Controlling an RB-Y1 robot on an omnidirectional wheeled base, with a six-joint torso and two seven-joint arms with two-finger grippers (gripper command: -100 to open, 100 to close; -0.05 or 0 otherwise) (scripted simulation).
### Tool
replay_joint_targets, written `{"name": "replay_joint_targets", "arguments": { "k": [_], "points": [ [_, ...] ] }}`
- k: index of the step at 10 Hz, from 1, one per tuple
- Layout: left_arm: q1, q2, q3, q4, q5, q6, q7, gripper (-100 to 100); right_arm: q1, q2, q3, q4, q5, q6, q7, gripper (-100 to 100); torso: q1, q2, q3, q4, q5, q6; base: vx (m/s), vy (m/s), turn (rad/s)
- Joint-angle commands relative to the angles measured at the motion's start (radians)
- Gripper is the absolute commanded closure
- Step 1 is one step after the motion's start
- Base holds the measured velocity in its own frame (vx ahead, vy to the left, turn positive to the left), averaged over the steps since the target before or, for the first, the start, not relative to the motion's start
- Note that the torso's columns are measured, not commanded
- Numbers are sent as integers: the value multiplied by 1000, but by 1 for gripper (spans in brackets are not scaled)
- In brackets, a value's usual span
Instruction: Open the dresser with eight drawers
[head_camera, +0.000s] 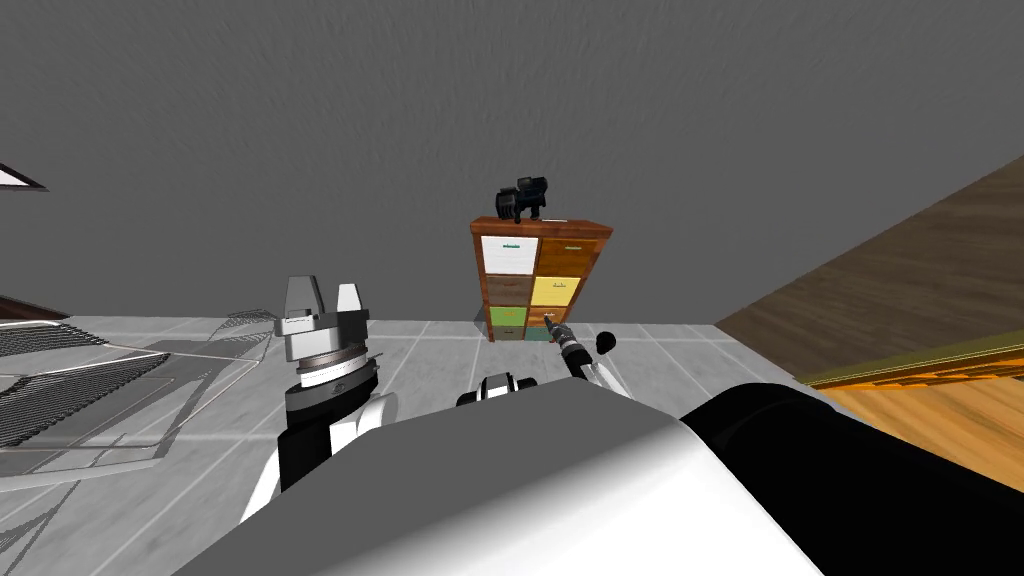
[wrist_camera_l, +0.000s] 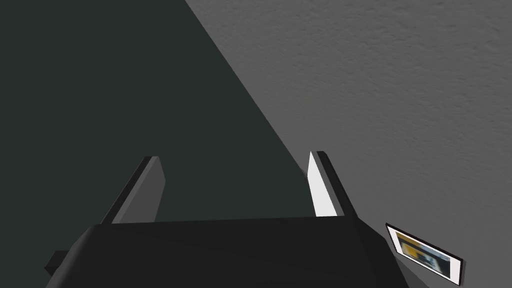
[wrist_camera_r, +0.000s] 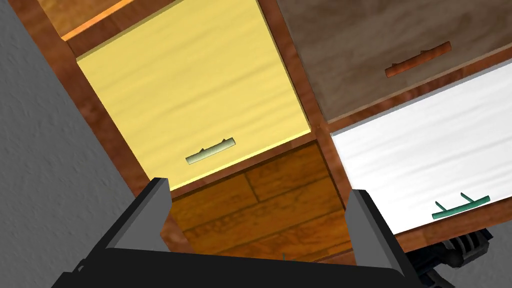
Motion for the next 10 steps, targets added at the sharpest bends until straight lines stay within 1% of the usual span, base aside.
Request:
{"name": "replay_joint_targets", "arguments": {
  "k": [1,2,3,4,5,6,7,8,9,10],
  "points": [
    [0,0,0,0,0,0,0,0,11,-19,16,17,64,73,22,-100,0,2,1,1,0,0,80,14,144],
    [0,0,0,0,0,0,0,0,11,-19,16,17,85,90,22,-100,1,0,0,0,0,-1,85,12,103],
    [0,0,0,0,0,0,0,0,15,-32,31,40,120,122,43,-100,1,-1,-1,0,0,0,103,15,200],
    [0,0,0,0,0,0,0,0,15,-32,31,40,147,139,43,-100,1,-2,-1,-1,0,0,88,4,77],
    [0,0,0,0,0,0,0,0,15,-32,31,40,147,152,43,-100,0,-1,-1,0,0,0,41,-1,-23],
    [0,0,0,0,0,0,0,0,19,-45,45,62,193,188,63,-100,0,2,1,0,0,0,80,10,154],
    [0,0,0,0,0,0,0,0,19,-45,45,62,208,214,63,-100,1,0,0,0,0,-1,81,10,106],
    [0,0,0,0,0,0,0,0,23,-59,60,84,242,244,83,-100,1,-1,0,0,0,0,84,-3,200],
    [0,0,0,0,0,0,0,0,23,-59,60,84,268,271,83,-100,0,-1,-1,0,0,-1,80,-6,115],
    [0,0,0,0,0,0,0,0,23,-59,60,84,268,277,83,-100,0,-1,0,0,0,0,38,5,-24]
  ]
}}
